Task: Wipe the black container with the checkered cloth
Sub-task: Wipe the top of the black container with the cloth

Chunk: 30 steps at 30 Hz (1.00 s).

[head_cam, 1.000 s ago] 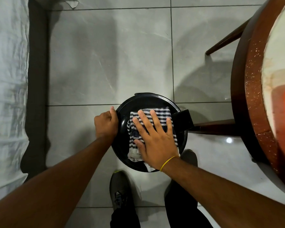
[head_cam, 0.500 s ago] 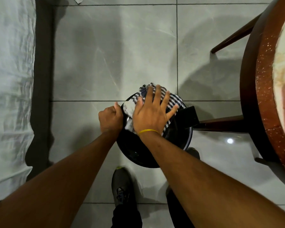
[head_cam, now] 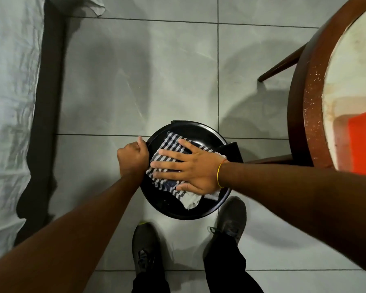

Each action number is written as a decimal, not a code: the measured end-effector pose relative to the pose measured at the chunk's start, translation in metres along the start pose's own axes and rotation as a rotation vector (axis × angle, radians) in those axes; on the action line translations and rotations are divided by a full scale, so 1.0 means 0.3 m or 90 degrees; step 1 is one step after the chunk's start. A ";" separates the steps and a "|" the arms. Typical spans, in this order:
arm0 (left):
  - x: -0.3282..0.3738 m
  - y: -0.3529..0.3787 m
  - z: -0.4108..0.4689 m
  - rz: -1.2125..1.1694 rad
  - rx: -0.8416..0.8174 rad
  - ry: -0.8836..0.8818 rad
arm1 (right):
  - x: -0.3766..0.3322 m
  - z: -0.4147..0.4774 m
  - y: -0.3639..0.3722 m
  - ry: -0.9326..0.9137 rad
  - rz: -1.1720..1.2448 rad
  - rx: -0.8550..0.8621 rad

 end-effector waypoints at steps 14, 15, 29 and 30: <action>-0.024 -0.005 -0.029 -0.032 0.030 -0.094 | -0.025 0.076 -0.029 1.272 0.236 0.346; -0.027 -0.005 -0.027 -0.021 0.026 -0.095 | -0.022 0.085 -0.038 1.315 0.261 0.367; 0.553 -0.037 -0.011 0.057 -0.353 0.295 | 0.114 -0.327 -0.124 1.135 0.558 0.058; 0.617 -0.007 -0.037 0.122 -0.445 0.373 | 0.124 -0.323 -0.124 1.112 0.557 0.054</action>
Point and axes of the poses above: each hand's wrist, its own z-axis towards the middle knuckle, its own y-axis out of the palm, x = y × z, the point moved 5 cm from there along z, towards the middle knuckle, and after that the axes turned 2 degrees about -y, right-handed, at the moved point
